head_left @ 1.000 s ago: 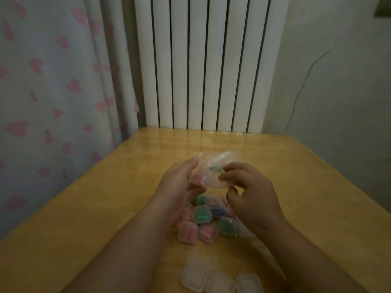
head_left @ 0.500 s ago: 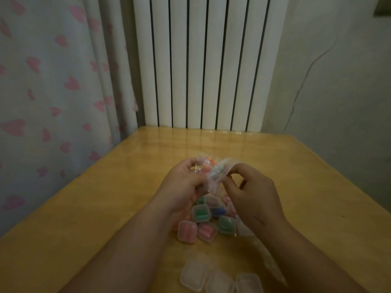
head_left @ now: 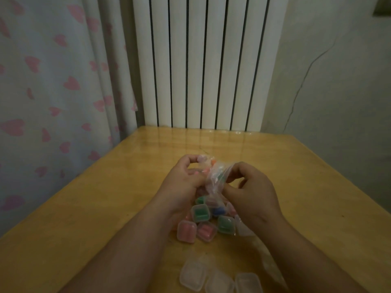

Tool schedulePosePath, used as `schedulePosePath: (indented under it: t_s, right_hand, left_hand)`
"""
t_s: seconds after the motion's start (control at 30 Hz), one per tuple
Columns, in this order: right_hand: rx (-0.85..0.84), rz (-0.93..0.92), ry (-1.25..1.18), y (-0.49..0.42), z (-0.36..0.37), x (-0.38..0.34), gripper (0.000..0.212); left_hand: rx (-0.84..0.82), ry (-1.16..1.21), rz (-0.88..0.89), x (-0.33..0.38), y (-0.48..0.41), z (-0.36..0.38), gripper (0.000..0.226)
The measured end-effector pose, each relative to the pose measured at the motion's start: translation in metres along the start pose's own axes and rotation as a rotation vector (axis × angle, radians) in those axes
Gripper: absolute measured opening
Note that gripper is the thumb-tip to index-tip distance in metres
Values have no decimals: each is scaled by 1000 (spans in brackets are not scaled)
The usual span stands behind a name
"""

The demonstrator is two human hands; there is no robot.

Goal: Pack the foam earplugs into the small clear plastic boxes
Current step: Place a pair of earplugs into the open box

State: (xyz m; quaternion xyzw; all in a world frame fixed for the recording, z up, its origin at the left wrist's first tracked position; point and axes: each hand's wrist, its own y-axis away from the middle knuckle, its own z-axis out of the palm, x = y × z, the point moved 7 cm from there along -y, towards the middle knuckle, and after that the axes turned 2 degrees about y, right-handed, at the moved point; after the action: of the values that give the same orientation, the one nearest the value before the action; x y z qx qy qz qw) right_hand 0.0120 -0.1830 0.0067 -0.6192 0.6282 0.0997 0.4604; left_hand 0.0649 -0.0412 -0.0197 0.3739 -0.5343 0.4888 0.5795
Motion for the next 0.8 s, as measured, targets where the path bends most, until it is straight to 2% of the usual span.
schedulePosePath:
  t_s: [0.17,0.47,0.63,0.8]
  right_hand:
    - [-8,3,-129,-1,1,2,12]
    - [11,53,-281,0,-4,-1,12]
    - [-8,-11,-197,0,-6,-3,10]
    - [-157,-77,-6,0,8,-10,29]
  left_hand:
    - [43,19,-3,2,-1,0,9]
    - [63,82,-58,-2,-1,0,24]
    - [131,74,-46,-3,-1,-8,31]
    - [211,-26,28,4,2,-11,24]
